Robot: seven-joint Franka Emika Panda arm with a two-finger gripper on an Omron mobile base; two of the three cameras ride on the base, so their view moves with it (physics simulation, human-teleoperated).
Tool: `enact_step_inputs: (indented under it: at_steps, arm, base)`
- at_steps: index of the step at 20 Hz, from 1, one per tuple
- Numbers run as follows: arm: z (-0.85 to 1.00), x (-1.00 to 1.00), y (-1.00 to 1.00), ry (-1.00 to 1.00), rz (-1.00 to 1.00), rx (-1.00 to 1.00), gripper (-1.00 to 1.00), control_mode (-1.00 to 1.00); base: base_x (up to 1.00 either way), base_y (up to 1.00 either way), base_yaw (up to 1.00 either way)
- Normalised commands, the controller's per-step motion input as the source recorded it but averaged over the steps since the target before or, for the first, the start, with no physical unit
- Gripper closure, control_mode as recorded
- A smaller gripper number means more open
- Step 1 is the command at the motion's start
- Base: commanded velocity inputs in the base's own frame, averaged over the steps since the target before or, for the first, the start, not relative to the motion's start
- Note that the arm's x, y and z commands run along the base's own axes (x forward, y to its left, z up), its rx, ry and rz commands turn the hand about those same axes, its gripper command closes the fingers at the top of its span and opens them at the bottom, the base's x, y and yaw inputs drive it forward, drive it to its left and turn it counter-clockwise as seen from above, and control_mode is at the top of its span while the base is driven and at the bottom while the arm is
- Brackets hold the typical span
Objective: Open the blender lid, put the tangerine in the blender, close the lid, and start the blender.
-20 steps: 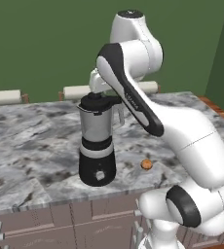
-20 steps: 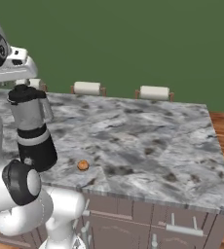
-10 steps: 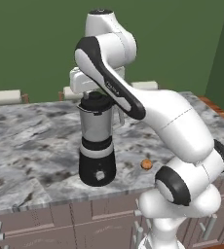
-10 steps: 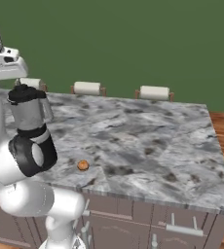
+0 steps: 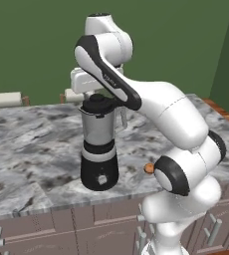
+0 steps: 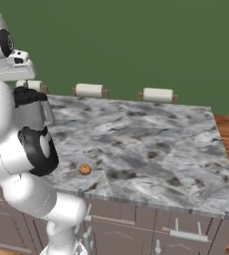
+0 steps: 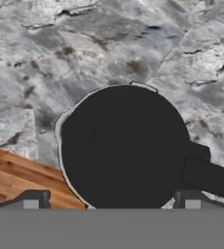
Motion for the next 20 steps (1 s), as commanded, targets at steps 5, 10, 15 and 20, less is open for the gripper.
enact_step_inputs:
  at_steps: [5,10,15,20]
  arm:
    - [-0.02,0.32,0.00,0.02,0.00,0.00,-1.00,-1.00]
    - [-0.09,0.11,0.00,0.05,0.00,0.00,-1.00,-1.00]
    - [-0.09,0.00,0.00,0.03,0.00,0.00,-1.00,-1.00]
    - [-0.11,0.00,0.00,0.01,0.00,0.00,-1.00,-1.00]
  base:
    - [0.00,0.00,0.00]
    - [0.00,0.00,0.00]
    - [0.00,0.00,0.00]
    - [0.00,0.00,0.00]
